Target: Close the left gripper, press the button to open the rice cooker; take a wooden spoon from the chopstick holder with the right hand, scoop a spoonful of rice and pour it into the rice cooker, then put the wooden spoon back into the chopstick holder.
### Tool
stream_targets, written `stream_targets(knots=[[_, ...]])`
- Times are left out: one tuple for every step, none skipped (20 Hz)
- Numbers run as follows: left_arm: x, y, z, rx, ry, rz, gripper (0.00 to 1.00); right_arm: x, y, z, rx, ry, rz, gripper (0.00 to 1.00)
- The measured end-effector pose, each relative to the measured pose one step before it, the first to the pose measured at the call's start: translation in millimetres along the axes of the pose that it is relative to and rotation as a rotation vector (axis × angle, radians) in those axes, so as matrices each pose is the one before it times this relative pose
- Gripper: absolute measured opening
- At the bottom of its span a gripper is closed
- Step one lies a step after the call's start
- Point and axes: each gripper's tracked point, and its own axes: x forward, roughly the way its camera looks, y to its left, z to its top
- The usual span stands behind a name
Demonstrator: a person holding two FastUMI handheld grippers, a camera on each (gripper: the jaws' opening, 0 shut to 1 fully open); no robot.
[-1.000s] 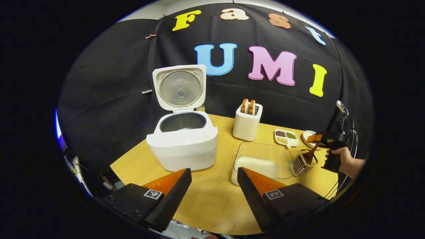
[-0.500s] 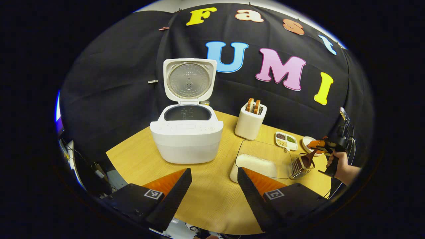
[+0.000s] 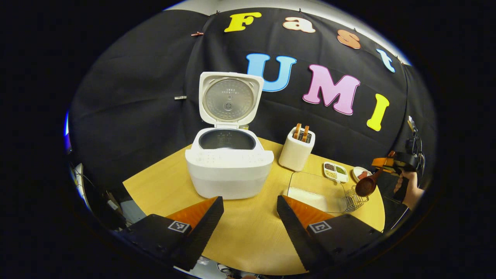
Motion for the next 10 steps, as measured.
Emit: stream_targets(knots=[[0.61,4.88,1.35,0.015,-0.00414,-0.00931,0.96,-7.1,11.1,5.89,0.00025,-0.01298,0.01232,0.17],[2.34,5.49,-0.64,0.01867,0.00094,-0.00484,0.96,-5.98,12.3,3.79,0.00328,-0.00757,0.01375,0.18],[1.36,5.48,-0.24,0.01881,0.00247,-0.00499,0.96,-4.43,12.07,2.58,0.00168,-0.00573,0.01628,0.18],[0.67,3.71,-1.5,0.01385,0.00237,-0.0087,0.96,-3.48,12.38,2.61,-0.00364,-0.00845,0.01615,0.18],[0.28,3.12,-0.04,0.00622,0.00155,-0.01326,0.96,-1.6,11.24,0.69,-0.00542,-0.00745,0.01439,0.18],[-0.96,2.43,-2.02,0.00251,0.0034,-0.01301,0.96,-0.14,10.78,0.47,-0.00769,-0.00497,0.0087,0.18],[0.85,2.4,-1.93,0.00036,0.00575,-0.0142,0.96,0.02,11.22,-3.06,-0.01243,-0.00061,0.00837,0.18],[1.26,2.0,-4.4,-0.00167,0.00595,-0.0133,0.96,1.87,11.37,-5.33,-0.02304,0.0046,0.01175,0.18],[1.99,2.85,-3.25,-0.00478,0.0082,-0.01078,0.96,3.12,10.52,-6.14,-0.02271,0.00281,0.01157,0.18],[3.43,2.35,-4.76,-0.00684,0.01048,-0.01263,0.96,3.26,9.77,-8.62,-0.02231,0.00488,0.0083,0.18]])
